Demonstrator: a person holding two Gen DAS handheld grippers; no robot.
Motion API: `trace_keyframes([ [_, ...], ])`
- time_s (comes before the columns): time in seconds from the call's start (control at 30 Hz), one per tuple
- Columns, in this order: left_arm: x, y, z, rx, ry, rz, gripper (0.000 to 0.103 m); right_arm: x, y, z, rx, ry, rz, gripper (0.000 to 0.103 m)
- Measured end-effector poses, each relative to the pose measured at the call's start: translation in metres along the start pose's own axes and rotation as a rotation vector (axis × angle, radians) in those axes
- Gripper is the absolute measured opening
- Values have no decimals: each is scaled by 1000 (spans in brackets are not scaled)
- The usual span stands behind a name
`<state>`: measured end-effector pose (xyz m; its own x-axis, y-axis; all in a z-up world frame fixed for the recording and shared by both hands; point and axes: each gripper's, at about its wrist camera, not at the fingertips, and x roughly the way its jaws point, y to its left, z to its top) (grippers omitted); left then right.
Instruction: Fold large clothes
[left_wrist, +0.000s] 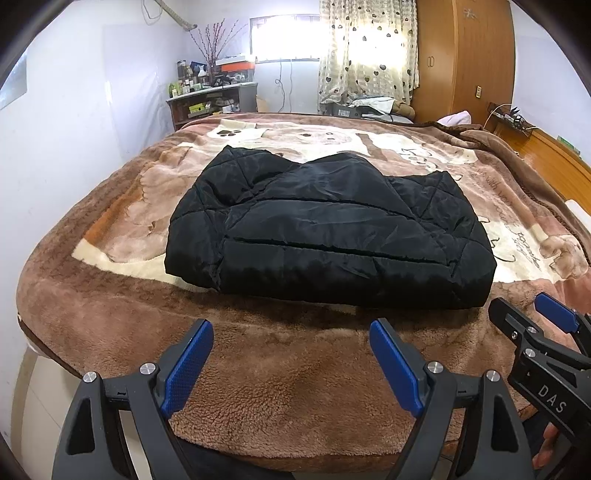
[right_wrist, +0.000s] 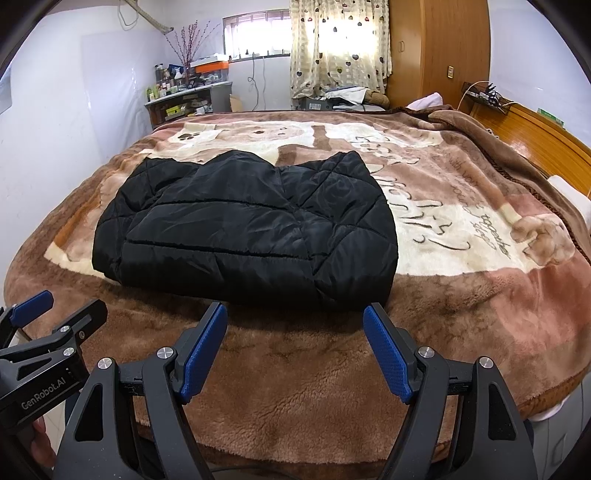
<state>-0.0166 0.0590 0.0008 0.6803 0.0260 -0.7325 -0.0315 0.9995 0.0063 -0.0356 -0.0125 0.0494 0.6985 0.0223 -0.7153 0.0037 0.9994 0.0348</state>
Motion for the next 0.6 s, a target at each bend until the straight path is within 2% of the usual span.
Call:
trace_keyframes([
  [0.6, 2, 2, 2, 3, -2, 10, 86, 4, 1, -1, 20, 8, -1, 76],
])
